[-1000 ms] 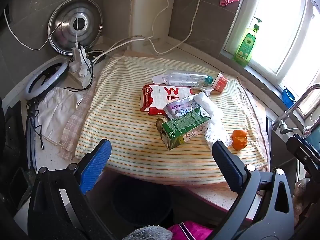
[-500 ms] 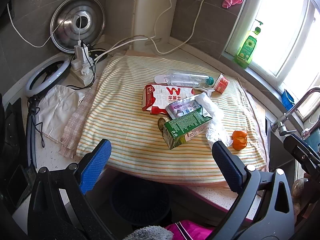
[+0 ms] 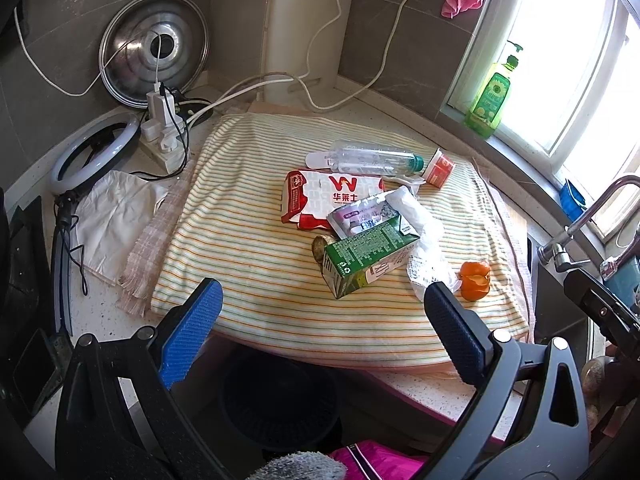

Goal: Collect trash

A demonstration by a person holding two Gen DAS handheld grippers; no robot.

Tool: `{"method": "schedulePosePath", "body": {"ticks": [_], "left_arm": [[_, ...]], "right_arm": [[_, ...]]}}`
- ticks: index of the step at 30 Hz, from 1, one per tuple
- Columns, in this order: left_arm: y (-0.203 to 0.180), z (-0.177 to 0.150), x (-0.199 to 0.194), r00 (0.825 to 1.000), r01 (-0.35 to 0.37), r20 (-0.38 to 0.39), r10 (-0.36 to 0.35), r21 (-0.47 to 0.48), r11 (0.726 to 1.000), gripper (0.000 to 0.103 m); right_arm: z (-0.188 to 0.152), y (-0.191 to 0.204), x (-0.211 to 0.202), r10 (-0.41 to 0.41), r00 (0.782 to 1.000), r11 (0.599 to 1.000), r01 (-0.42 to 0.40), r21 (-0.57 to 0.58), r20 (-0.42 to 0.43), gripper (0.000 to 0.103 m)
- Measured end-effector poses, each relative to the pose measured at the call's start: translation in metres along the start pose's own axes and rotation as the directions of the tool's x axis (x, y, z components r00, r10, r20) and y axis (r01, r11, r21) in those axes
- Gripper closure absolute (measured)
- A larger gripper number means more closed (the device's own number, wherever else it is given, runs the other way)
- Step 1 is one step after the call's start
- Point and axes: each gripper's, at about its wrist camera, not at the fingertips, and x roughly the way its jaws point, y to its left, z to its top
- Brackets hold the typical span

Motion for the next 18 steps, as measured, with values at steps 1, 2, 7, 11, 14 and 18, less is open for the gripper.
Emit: {"method": "schedulePosePath", "body": {"ticks": [1, 2, 7, 11, 14, 18], "left_arm": [[0.0, -0.0001, 0.0, 1.0, 0.0, 0.0, 0.0, 0.0, 1.0, 0.001], [-0.0001, -0.0002, -0.0001, 1.0, 0.0, 0.0, 0.0, 0.0, 1.0, 0.001], [-0.0002, -0.0005, -0.0006, 1.0, 0.002, 0.0, -0.002, 0.001, 1.0, 0.001], [-0.0002, -0.0003, -0.0001, 1.0, 0.002, 0.0, -0.002, -0.001, 1.0, 0.001], [-0.001, -0.0005, -0.0011, 1.0, 0.003, -0.002, -0.003, 0.002, 1.0, 0.001], [-0.0058, 0.0004, -0.002, 1.0, 0.002, -0.003, -0.002, 0.005, 1.0, 0.001]], "right_arm": [[0.0004, -0.0001, 0.0, 0.0, 1.0, 1.0, 0.0, 0.002, -0.001, 0.0], [0.0006, -0.0001, -0.0002, 0.0, 1.0, 1.0, 0.0, 0.001, 0.0, 0.0], [0.0011, 0.0002, 0.0, 0.001, 1.0, 1.0, -0.001, -0.002, 0.001, 0.0], [0.0011, 0.0005, -0.0002, 0.002, 1.0, 1.0, -0.002, 0.002, -0.001, 0.0], [0.0009, 0.0005, -0.0004, 0.0, 1.0, 1.0, 0.0, -0.001, 0.001, 0.0], [0.0016, -0.0003, -0.0002, 0.0, 1.0, 1.0, 0.0, 0.0, 0.0, 0.0]]}}
